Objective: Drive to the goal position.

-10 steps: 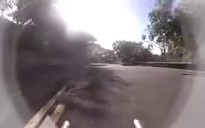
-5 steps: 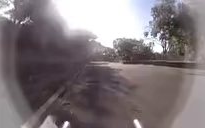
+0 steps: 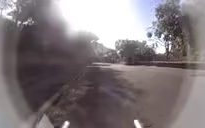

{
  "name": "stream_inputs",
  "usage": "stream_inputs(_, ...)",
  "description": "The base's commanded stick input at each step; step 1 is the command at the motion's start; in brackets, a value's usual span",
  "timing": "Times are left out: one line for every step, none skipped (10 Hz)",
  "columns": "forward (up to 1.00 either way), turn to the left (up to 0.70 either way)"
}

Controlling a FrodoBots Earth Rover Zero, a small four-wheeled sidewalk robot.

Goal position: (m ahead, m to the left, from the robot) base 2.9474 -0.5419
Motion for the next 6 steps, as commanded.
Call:
stream_inputs(0.7,0.0)
stream_inputs(0.7,0.0)
stream_inputs(0.7,0.0)
stream_inputs(0.7,0.0)
stream_inputs(0.7,0.0)
stream_inputs(0.7,0.0)
